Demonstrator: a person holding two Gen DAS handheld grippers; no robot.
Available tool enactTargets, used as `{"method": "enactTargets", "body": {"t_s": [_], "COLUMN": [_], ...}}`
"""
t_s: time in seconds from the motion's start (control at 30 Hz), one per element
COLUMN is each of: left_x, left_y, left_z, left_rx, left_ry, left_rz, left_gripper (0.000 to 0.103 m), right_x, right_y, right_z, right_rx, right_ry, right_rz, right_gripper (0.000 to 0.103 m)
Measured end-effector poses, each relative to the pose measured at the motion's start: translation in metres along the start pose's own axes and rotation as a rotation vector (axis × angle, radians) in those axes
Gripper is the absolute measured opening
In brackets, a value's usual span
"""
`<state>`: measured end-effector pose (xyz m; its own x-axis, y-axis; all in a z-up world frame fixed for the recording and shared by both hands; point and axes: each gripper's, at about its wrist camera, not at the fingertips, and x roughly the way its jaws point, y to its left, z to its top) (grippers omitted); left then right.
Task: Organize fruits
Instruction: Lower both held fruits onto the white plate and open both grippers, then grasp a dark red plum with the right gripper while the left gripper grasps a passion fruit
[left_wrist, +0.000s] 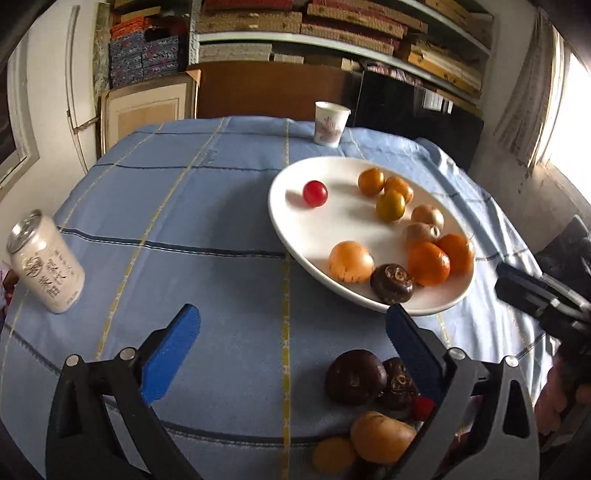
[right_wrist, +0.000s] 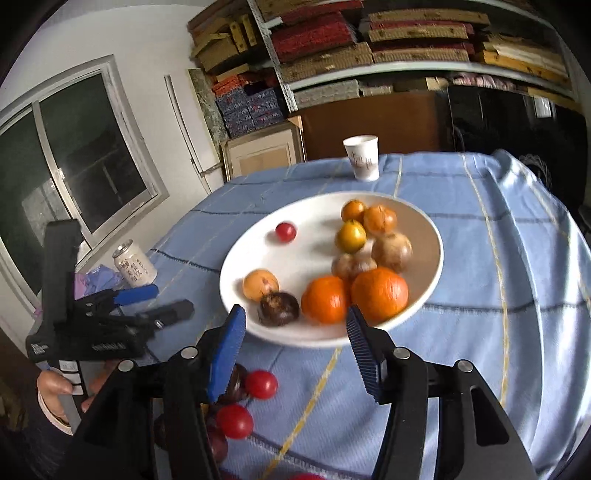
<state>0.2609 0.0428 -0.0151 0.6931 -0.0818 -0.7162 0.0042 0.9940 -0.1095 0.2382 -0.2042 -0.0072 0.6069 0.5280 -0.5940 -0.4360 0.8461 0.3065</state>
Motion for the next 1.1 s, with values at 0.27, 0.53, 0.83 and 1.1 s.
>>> {"method": "enactTargets", "body": {"t_s": [0.27, 0.53, 0.83, 1.1], "left_x": [-0.022, -0.023, -0.031, -0.037], "left_y": [0.01, 0.014, 0.021, 0.017], "left_z": [-0.006, -0.011, -0.02, -0.024], "left_rx": [-0.019, -0.042, -0.079, -0.054], "left_ry": [-0.062, -0.038, -0.033, -0.04], "left_rz": [0.045, 0.014, -0.017, 0.005], "left_gripper": [0.099, 0.099, 0.099, 0.099], "right_x": [-0.004, -0.008, -0.031, -0.038], "right_y": [0.006, -0.001, 0.014, 0.057], "right_z": [-0.009, -0.013, -0.041, -0.092], "right_rx": [-0.01, 0.005, -0.075, -0.305], "right_ry": [0.002, 0.006, 0.03, 0.152], "right_rz": [0.0, -0.008, 0.109, 0.143], "right_gripper": [0.071, 0.071, 0.071, 0.069]}}
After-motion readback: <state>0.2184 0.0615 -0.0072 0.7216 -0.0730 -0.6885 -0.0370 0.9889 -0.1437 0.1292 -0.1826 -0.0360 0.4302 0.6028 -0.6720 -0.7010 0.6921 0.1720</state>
